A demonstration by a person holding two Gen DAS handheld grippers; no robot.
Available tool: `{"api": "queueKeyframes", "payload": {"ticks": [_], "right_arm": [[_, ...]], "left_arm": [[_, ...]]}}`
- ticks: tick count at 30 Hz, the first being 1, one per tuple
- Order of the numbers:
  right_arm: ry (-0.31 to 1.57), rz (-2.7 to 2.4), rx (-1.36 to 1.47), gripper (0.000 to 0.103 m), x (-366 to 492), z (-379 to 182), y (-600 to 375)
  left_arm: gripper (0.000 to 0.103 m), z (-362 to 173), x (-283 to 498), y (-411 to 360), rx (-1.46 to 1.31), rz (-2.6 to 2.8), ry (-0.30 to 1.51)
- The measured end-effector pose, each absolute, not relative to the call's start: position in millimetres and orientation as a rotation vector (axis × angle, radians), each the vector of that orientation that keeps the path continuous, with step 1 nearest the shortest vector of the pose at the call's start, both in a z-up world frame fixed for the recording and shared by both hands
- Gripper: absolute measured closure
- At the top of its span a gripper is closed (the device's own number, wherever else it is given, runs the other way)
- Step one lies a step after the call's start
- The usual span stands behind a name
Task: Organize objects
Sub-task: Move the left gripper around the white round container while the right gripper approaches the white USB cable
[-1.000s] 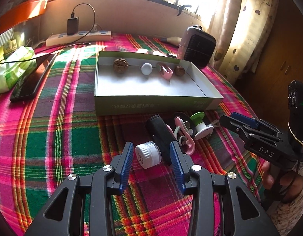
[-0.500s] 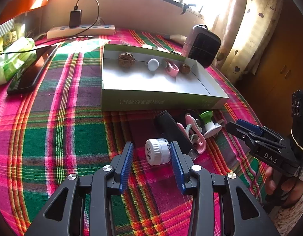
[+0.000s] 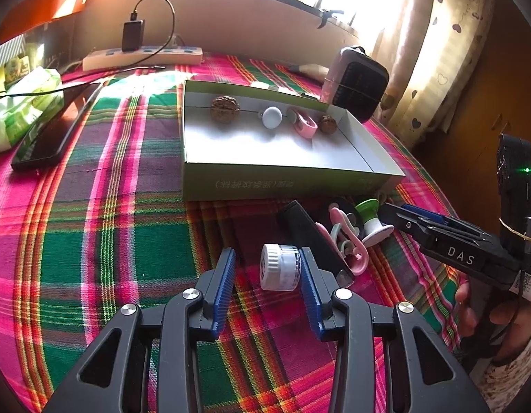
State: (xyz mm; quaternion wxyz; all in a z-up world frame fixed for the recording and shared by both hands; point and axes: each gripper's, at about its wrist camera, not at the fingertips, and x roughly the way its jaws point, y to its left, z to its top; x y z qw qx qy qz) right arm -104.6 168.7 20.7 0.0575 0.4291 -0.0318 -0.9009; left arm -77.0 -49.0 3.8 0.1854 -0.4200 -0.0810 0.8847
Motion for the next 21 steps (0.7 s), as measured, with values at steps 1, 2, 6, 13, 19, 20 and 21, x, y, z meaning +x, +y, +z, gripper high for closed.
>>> {"api": "queueKeyframes", "payload": {"ticks": [1, 2, 6, 13, 19, 20, 21], "right_arm": [[-0.098, -2.725, 1.302, 0.051, -104, 21, 170], [-0.108, -2.719, 1.305, 0.051, -104, 20, 171], [-0.16, -2.702, 1.292, 0.051, -109, 19, 175], [-0.14, -2.678, 1.314, 0.051, -120, 15, 169], [0.007, -2.682, 1.332, 0.051, -112, 13, 166], [0.017, -2.682, 1.329, 0.051, -110, 13, 168], [0.028, -2.682, 1.325, 0.051, -109, 13, 170]], "left_arm": [[0.067, 4, -77, -49, -1.184, 2.493, -0.228], [0.067, 4, -77, -49, -1.183, 2.493, -0.228], [0.067, 4, -77, -49, -1.184, 2.494, -0.229], [0.067, 4, -78, -47, -1.19, 2.508, -0.218], [0.067, 5, -78, -44, -1.202, 2.524, -0.192], [0.067, 5, -78, -43, -1.205, 2.526, -0.19], [0.067, 5, -78, -42, -1.207, 2.528, -0.188]]}}
